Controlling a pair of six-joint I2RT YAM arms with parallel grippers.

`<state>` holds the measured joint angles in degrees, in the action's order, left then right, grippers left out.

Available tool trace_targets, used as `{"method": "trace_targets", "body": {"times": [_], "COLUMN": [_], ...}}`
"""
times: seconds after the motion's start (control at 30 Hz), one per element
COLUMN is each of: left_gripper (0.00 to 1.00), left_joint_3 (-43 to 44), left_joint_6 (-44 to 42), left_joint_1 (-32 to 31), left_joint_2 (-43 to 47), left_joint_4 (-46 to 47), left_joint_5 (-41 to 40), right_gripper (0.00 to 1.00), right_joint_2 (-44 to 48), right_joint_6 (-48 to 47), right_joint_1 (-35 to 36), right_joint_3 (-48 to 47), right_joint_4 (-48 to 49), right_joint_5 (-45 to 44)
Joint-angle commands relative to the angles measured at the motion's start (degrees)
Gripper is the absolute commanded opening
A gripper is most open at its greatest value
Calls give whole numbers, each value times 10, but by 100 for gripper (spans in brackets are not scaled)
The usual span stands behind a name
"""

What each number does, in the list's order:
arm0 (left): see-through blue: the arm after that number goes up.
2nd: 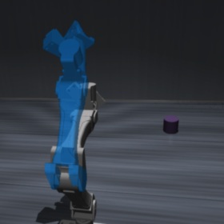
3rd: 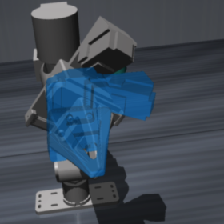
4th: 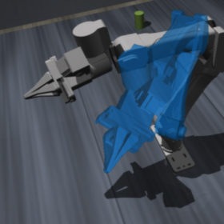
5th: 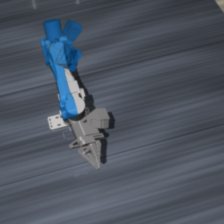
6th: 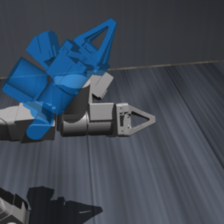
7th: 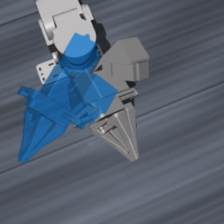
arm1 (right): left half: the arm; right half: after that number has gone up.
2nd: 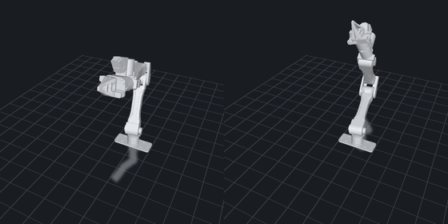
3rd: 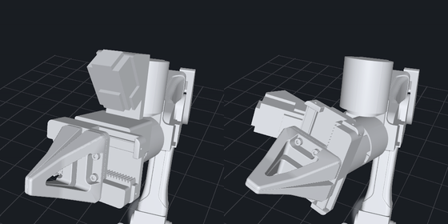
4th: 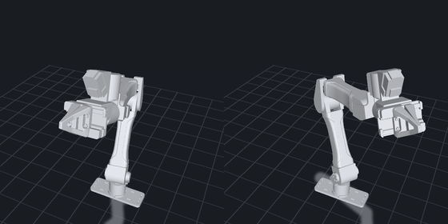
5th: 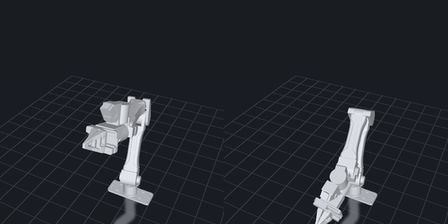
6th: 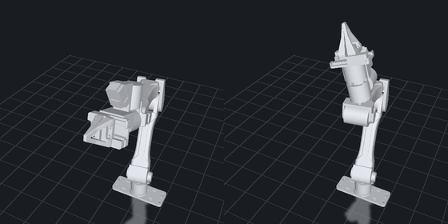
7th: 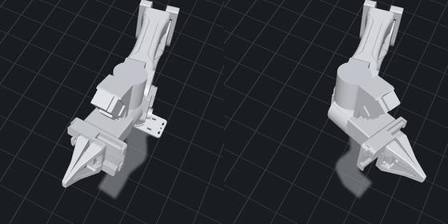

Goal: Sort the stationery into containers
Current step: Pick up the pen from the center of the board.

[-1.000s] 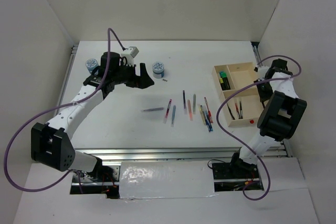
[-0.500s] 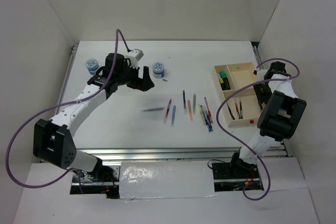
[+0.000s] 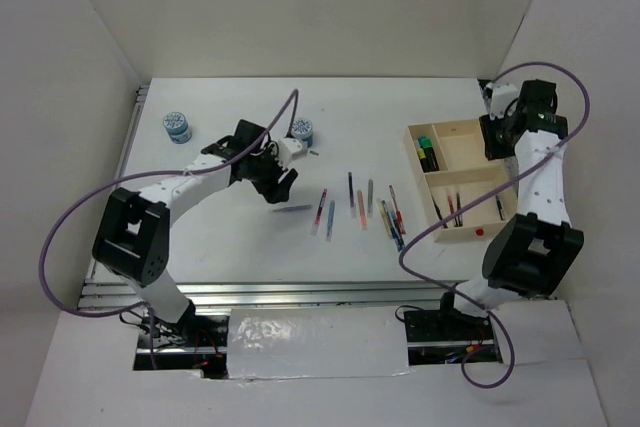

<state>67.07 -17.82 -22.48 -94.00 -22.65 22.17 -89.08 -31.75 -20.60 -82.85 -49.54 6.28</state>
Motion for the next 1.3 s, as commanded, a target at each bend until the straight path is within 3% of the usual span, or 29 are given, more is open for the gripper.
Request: {"method": "trace_targets", "body": {"times": [0.0,0.23,0.47,0.6,0.73,0.83,0.93,1.03,1.07,1.13,1.17,1.27], "left_gripper": [70,63,54,39,33,30,16,0,0,0,0,0], "left_joint_3": [7,54,38,29,25,23,38,99,118,174,202,208], "left_joint_6": [-129,-194,-194,-196,-186,-170,-151,-122,-113,-58,-23,60], "left_joint_1": [-20,-23,-29,-34,-34,-36,-38,-28,-20,3,19,45], "left_joint_2": [-31,-108,-129,-142,-154,-160,-170,-170,-163,-150,-146,-128], "left_joint_4": [-34,-91,-69,-62,-58,-57,-78,-167,-191,-249,-268,-301], "left_joint_5": [-13,-14,-59,-84,-86,-71,-56,7,84,157,239,416], "right_gripper": [39,39,39,40,40,47,49,51,51,50,50,50], "right_joint_2": [67,152,217,246,286,305,317,331,336,348,359,378], "right_joint_6": [53,95,92,78,63,58,46,24,0,-24,-46,-94], "right_joint_1": [38,114,163,182,225,266,311,356,366,402,414,477], "right_joint_3": [-50,-17,2,13,46,67,74,79,81,87,96,123], "right_joint_4": [-65,-70,-52,-36,-3,17,28,40,43,47,60,98], "right_joint_5": [90,152,192,214,222,203,186,176,180,189,192,189]}}
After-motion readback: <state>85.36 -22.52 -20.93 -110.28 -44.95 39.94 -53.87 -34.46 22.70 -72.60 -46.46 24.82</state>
